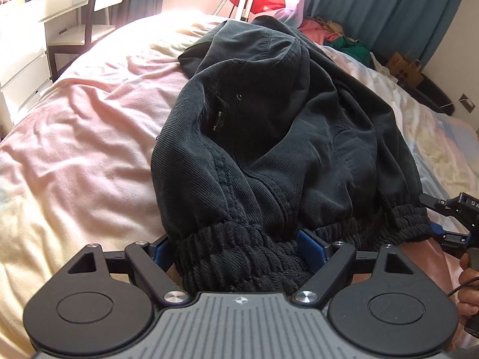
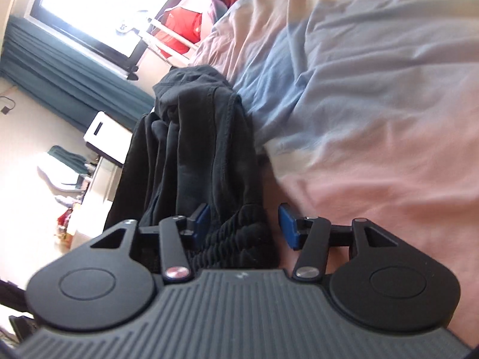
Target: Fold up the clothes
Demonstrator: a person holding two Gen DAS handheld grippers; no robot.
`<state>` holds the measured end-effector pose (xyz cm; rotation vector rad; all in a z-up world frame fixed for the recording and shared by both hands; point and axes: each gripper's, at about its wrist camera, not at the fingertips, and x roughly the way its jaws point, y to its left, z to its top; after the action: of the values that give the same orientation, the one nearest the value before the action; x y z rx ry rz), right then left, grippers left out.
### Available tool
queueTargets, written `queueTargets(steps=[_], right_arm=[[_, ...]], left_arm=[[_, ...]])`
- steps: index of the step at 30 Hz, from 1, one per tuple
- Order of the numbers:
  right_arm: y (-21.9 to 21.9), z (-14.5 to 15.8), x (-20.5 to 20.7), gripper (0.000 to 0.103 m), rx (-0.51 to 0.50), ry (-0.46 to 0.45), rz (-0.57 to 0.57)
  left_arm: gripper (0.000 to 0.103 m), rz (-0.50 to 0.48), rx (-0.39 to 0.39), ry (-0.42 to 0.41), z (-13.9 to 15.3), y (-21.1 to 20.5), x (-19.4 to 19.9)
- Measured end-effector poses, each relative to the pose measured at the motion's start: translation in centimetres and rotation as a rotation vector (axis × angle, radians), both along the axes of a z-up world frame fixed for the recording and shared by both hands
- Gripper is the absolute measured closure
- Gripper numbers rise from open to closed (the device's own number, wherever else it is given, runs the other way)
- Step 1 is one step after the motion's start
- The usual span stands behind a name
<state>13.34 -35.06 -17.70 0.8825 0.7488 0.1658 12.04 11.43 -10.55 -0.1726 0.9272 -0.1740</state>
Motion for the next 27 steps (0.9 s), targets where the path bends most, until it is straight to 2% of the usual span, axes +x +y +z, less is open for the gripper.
queueTargets(steps=[2, 4, 5, 6, 8, 9, 12, 15, 18, 20, 22, 24, 26, 27], right_arm=[[1.1, 0.0, 0.3, 0.051, -0.073, -0.016, 0.029], [1.2, 0.3, -0.1, 0.059, -0.077, -0.034, 0.032], [1.1, 0.6, -0.4, 0.070, -0.060, -0.048, 0.026], [0.9, 1.0, -0.8, 0.077, -0.041, -0.064, 0.019], [0.8, 1.9, -1.5, 0.080, -0.024, -0.103, 0.015], [1.0, 2.5, -1.8, 0.081, -0.032, -0.130, 0.021], [1.5, 2.6, -2.1, 0.081, -0.064, -0.112, 0.037], [1.9, 2.7, -2.2, 0.081, -0.098, -0.089, 0.053], [2.3, 2.7, -2.4, 0.078, -0.131, -0.066, 0.069], [2.6, 2.7, -2.5, 0.076, -0.153, -0.050, 0.080], [1.8, 1.8, -2.4, 0.073, -0.106, -0.013, 0.050], [1.3, 1.1, -2.5, 0.066, -0.076, 0.012, 0.022], [1.2, 0.9, -2.4, 0.062, -0.070, 0.012, 0.008], [1.2, 0.7, -2.3, 0.058, -0.066, 0.010, 0.004]], left_arm=[[0.042, 0.032, -0.025, -0.005, 0.0, 0.5, 0.1], [0.050, 0.068, -0.073, -0.004, 0.1, 1.5, 0.1], [0.057, 0.085, -0.100, -0.006, 0.2, 2.0, 0.0], [0.060, 0.101, -0.133, -0.012, 0.4, 2.6, -0.1], [0.069, 0.149, -0.205, -0.018, 0.7, 4.0, -0.4], [0.069, 0.188, -0.242, -0.014, 0.7, 4.9, -0.5], [0.073, 0.306, -0.354, -0.003, 0.6, 7.6, -0.8], [0.073, 0.360, -0.376, 0.046, -0.1, 8.9, -0.7], [0.070, 0.310, -0.271, 0.032, 0.3, 7.4, -0.6], [0.060, 0.284, -0.205, 0.015, 0.6, 6.5, -0.8], [0.050, 0.267, -0.179, 0.019, 0.7, 6.2, -0.9], [0.042, 0.268, -0.199, 0.043, 0.5, 6.4, -1.0], [0.020, 0.270, -0.284, 0.086, 0.0, 6.9, -0.7], [0.018, 0.268, -0.332, 0.101, -0.2, 7.1, -0.5]])
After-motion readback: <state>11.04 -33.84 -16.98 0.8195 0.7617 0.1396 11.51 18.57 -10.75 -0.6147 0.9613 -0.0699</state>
